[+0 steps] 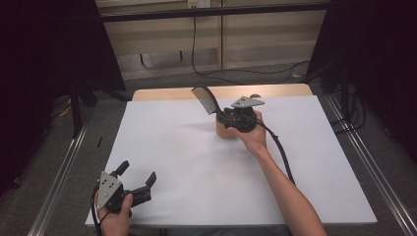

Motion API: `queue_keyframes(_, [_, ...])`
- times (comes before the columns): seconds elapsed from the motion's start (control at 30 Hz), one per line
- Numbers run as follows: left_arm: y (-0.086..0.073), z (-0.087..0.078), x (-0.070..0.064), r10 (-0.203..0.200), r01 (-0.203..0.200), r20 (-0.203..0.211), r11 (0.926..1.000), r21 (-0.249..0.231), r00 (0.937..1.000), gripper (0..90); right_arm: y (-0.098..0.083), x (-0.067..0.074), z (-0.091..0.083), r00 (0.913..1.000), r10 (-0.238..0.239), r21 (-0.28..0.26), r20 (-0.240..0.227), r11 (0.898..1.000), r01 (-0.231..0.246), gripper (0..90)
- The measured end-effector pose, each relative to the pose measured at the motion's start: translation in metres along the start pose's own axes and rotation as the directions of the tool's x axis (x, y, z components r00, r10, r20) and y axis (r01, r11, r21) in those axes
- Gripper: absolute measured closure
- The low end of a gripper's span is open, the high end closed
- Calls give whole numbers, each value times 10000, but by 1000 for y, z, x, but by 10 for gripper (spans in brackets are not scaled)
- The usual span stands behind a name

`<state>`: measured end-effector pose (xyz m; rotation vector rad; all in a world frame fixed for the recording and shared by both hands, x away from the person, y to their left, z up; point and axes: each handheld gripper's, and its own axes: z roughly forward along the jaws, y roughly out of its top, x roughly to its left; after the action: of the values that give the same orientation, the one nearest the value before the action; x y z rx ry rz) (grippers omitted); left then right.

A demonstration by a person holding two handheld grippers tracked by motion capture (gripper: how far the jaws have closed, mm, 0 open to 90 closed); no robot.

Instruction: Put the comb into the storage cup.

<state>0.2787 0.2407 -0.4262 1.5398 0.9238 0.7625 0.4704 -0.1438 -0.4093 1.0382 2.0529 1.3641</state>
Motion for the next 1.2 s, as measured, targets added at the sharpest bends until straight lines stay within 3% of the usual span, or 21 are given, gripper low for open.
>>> queue_keyframes(0.13, [0, 0, -1, 22, -22, 15, 10000, 22, 10000, 26, 0, 1, -6, 10000, -9, -172, -77, 9999, 8, 546])
queue_keyframes(0.3, [0, 0, -1, 13, -13, 4, 10000, 3, 10000, 26, 0, -1, -10, 9991, 330, -139, -261, 9993, -334, 397])
queue_keyframes(0.5, [0, 1, 0, -9, 9, 21, 10000, 9, 10000, 26, -1, -1, -17, 9990, 347, -354, -289, 9987, -358, 295])
queue_keyframes(0.7, [0, 1, 0, -1, 1, -28, 10000, 18, 10000, 26, 0, -1, -22, 9992, 335, -367, 204, 9988, -327, 128])
queue_keyframes(0.9, [-1, 3, -1, -71, 72, -57, 9999, 92, 10000, 26, 0, -1, -28, 9973, 479, -570, 562, 9974, -447, 18])
queue_keyframes(1.0, [-1, 5, -2, -61, 61, -34, 9999, 126, 10000, 26, 0, -2, -30, 9938, 655, -607, 894, 9963, -602, 14])
queue_keyframes(1.1, [-2, 5, -2, -81, 81, -3, 9998, 179, 10000, 26, 1, -3, -34, 9921, 955, -819, 808, 9927, -889, 11])
queue_keyframes(1.2, [-2, 4, -1, -78, 79, -58, 9998, 171, 10000, 26, 1, -2, -36, 9930, 890, -862, 774, 9929, -823, 15])
